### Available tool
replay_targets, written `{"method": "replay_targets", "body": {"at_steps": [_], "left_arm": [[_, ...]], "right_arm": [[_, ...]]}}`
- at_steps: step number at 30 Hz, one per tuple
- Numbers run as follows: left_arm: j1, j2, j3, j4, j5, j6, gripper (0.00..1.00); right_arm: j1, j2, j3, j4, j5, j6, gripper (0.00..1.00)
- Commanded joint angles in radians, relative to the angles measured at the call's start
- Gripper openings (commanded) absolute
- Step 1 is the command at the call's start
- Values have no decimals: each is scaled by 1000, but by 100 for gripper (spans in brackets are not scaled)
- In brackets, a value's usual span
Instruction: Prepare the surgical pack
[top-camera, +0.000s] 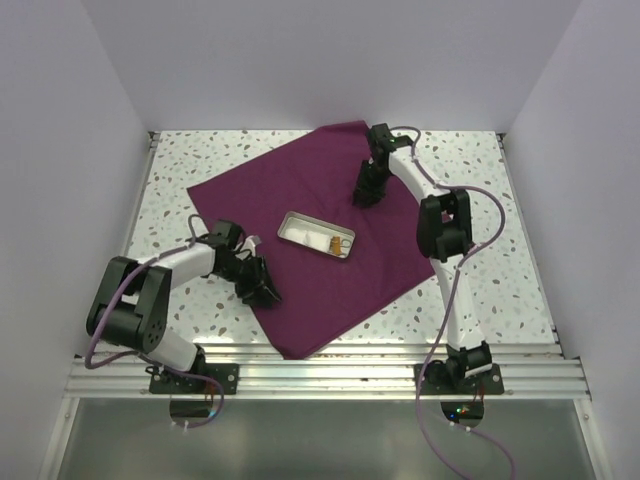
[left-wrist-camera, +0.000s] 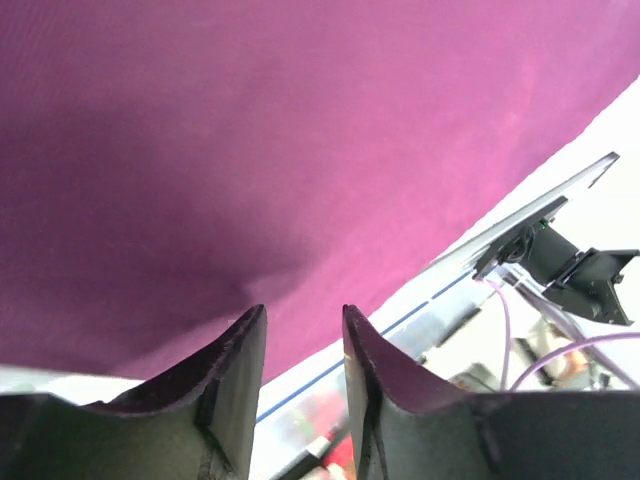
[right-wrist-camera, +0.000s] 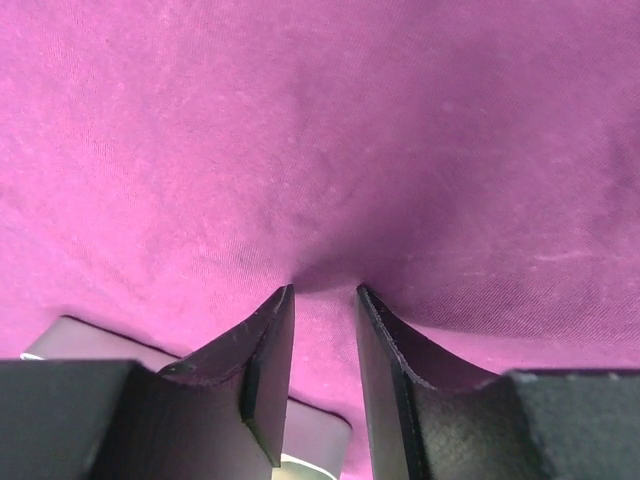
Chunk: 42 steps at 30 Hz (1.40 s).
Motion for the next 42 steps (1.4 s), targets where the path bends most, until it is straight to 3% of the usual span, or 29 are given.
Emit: {"method": "replay_targets", "body": {"at_steps": [1, 5, 9, 11, 15, 19, 24, 36, 42], "left_arm": [[-4, -79, 147, 0, -27, 93, 42], [10, -34, 373, -31, -117, 110, 42], [39, 13, 564, -20, -290, 73, 43], [67, 50, 617, -48, -364, 78, 52], [113, 203, 704, -73, -418, 139, 52], [145, 312, 701, -25, -399, 165, 47], [160, 420, 666, -4, -354, 148, 43], [166, 351, 441, 13, -294, 139, 43], [166, 273, 350, 25, -225, 116, 43]], "right_arm": [[-12, 100, 23, 58, 53, -69, 37], [-38, 11, 18, 49, 59, -97, 43], [-49, -140, -13, 3, 54, -143, 60], [-48, -193, -88, -3, 24, -157, 64], [-58, -322, -272, 0, 59, -154, 62], [-95, -397, -462, 55, 73, -161, 59], [-144, -397, -542, 67, 99, -186, 58], [-288, -515, -948, 146, 114, -186, 60], [-289, -493, -811, 130, 73, -246, 65]]}}
